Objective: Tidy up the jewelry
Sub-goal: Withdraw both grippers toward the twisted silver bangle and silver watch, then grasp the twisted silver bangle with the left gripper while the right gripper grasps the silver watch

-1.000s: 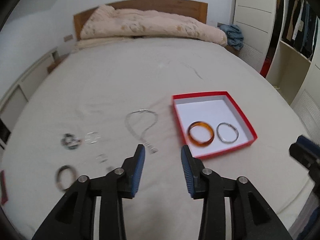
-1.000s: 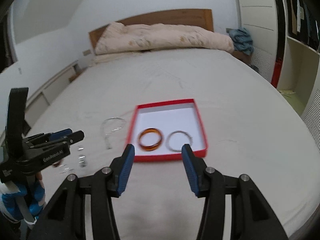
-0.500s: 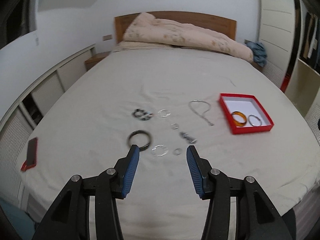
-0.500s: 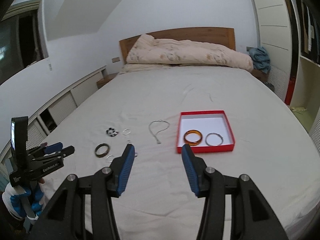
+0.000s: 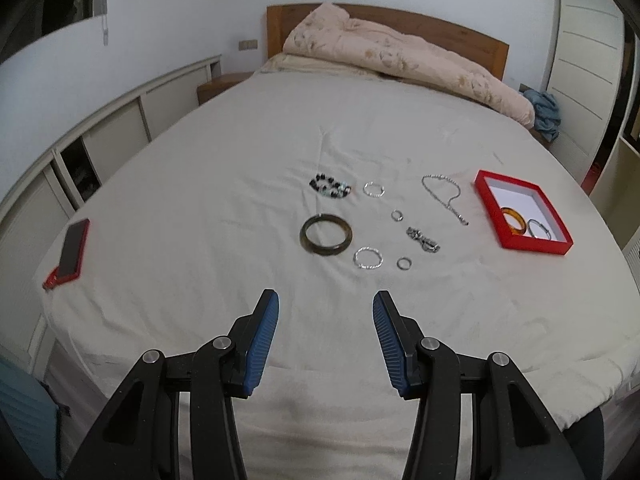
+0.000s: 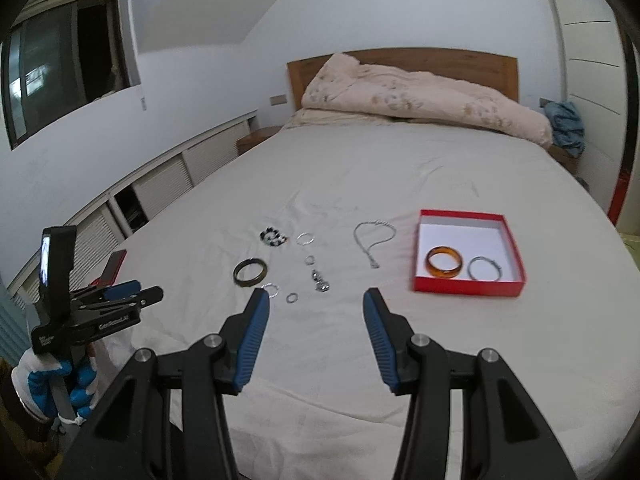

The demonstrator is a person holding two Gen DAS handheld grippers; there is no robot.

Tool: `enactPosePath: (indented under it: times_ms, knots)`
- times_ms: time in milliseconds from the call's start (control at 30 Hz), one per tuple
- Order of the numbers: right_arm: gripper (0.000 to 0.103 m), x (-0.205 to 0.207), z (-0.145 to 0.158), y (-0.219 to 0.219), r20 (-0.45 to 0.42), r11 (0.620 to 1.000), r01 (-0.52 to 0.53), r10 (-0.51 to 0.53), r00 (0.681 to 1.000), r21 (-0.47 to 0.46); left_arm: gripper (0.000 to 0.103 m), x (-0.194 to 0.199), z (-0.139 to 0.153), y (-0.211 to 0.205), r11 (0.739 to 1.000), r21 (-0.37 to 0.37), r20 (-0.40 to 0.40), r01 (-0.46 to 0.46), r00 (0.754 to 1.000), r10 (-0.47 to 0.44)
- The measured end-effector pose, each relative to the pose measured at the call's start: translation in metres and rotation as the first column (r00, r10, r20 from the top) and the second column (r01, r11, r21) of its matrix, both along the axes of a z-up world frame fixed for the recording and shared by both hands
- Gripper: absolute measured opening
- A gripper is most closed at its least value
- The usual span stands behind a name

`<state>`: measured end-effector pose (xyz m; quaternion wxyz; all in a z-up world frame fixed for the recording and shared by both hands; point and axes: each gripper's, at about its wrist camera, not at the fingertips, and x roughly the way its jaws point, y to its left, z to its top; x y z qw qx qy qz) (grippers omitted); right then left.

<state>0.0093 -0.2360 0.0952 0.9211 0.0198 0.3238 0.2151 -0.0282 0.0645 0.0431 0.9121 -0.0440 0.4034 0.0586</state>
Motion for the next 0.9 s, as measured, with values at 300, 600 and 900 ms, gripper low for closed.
enactPosePath:
  times_ms: [300,600,900]
  knots:
    - [0.047,0.054,-0.067,0.032,-0.116,0.996,-0.091,0.09,0.989,-0.007,0.048,0.058,-0.058,0.004,0.996,-0.082,-0.098,0.023,0.995,-0.031]
    - [0.046,0.117,-0.138,0.063,-0.22,0.986,-0.168,0.159,0.962,-0.021,0.043,0.126,-0.105,0.01,0.988,-0.15,-0.181,0.022,0.982,-0.049]
    - [0.046,0.162,-0.17,0.069,-0.247,0.982,-0.189,0.179,0.952,-0.019,0.039,0.156,-0.131,0.003,0.982,-0.187,-0.23,0.022,0.971,-0.066]
